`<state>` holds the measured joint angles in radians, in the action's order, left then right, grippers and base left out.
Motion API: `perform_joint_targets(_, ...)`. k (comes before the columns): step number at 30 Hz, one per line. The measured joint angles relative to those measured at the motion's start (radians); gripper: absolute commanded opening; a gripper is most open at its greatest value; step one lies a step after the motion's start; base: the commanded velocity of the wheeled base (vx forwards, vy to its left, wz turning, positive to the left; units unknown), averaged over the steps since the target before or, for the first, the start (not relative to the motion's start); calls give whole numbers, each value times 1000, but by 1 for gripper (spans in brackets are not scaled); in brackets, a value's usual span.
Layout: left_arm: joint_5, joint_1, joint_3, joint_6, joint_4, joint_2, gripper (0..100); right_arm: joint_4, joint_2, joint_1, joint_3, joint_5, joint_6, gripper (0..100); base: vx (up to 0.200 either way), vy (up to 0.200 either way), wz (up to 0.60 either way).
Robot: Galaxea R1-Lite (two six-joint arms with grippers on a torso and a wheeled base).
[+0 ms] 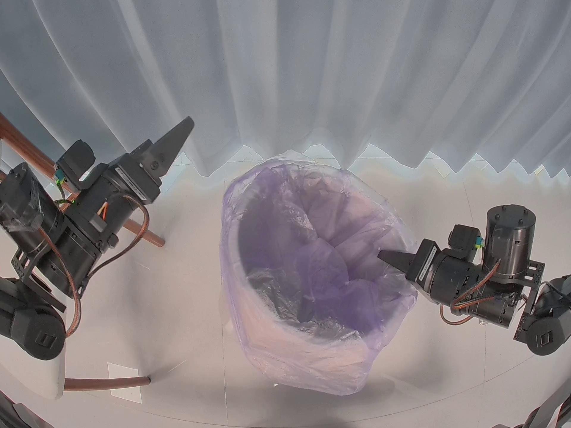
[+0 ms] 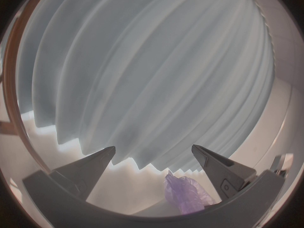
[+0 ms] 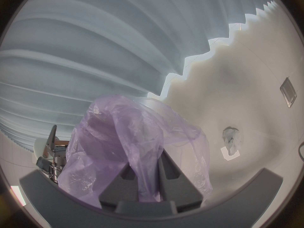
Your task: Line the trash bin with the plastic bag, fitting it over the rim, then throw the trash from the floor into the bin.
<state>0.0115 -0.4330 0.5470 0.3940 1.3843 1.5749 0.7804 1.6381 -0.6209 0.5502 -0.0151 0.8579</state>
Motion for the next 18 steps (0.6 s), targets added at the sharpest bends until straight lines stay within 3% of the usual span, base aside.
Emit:
perform_joint_targets(4, 81, 84, 19, 184, -30, 4, 100, 11, -15, 22, -2, -33, 11, 0, 0, 0, 0)
perform_joint_targets(7, 136, 130, 39, 313, -34, 24, 100, 11, -42, 47, -4, -102, 32, 0, 0, 0, 0)
perform_joint_targets(14, 219, 166, 74, 633, 57, 87, 100, -4, -109, 109, -11, -238, 87, 0, 0, 0, 0)
perform_joint_targets(18, 354, 175, 52, 801, 122, 107, 100, -36, -131, 127, -21, -299, 100, 0, 0, 0, 0)
